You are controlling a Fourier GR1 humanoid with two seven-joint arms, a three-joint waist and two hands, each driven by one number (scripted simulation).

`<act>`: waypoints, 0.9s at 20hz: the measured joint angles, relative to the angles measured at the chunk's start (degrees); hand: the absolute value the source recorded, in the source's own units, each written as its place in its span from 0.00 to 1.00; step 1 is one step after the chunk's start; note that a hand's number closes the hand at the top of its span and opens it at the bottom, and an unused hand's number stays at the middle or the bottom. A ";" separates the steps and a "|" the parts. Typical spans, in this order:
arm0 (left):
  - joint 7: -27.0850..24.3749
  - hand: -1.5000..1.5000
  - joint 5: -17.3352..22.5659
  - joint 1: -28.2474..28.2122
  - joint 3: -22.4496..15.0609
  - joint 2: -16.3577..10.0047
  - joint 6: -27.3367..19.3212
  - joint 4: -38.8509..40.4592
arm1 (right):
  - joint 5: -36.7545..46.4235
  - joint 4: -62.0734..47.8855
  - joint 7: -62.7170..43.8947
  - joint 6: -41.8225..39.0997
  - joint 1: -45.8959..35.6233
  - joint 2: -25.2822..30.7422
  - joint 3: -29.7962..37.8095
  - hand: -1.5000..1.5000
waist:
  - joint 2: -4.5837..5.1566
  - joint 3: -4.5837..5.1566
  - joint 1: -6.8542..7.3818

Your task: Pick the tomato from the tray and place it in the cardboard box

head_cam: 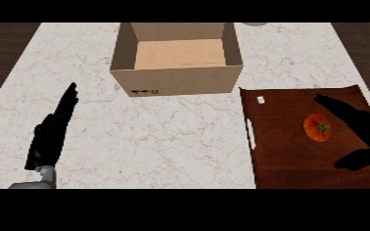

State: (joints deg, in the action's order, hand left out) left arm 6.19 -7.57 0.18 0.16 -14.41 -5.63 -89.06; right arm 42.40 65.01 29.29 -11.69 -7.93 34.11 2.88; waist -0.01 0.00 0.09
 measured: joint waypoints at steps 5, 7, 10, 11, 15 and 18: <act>-1.53 0.50 -0.98 1.01 0.97 1.34 0.78 2.49 | 2.16 -0.74 -0.24 0.28 -0.77 -2.23 0.39 0.00 | 0.01 -0.02 -0.02; -0.77 0.50 -1.66 0.78 1.10 1.67 1.01 1.50 | 2.88 -1.73 0.04 0.19 -1.39 -2.71 0.92 0.00 | 0.01 -0.01 0.00; 0.13 0.50 -2.10 -0.15 1.45 2.16 1.56 -0.51 | 4.35 -3.36 0.58 0.73 -1.91 -3.58 1.18 0.00 | 0.01 -0.02 0.04; -0.76 0.50 -2.39 -0.32 1.56 2.44 1.62 -0.01 | 4.74 -3.80 0.92 0.68 -2.12 -3.45 1.43 0.00 | 0.00 -0.02 0.04; -1.49 0.50 -3.10 -0.46 1.69 3.43 1.80 0.45 | 7.34 -8.45 3.06 3.62 -3.30 -4.42 1.29 0.00 | 0.00 0.05 0.10; -0.76 0.50 -3.07 -0.75 2.20 3.52 2.68 -0.49 | 8.18 -9.16 2.82 2.87 -4.11 -5.17 1.18 1.00 | -0.05 0.17 0.06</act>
State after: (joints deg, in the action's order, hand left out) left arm 5.42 -10.64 -0.57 2.36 -10.89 -2.96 -89.55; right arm 50.58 55.85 32.12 -8.82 -12.03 28.94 4.06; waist -0.06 0.17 0.16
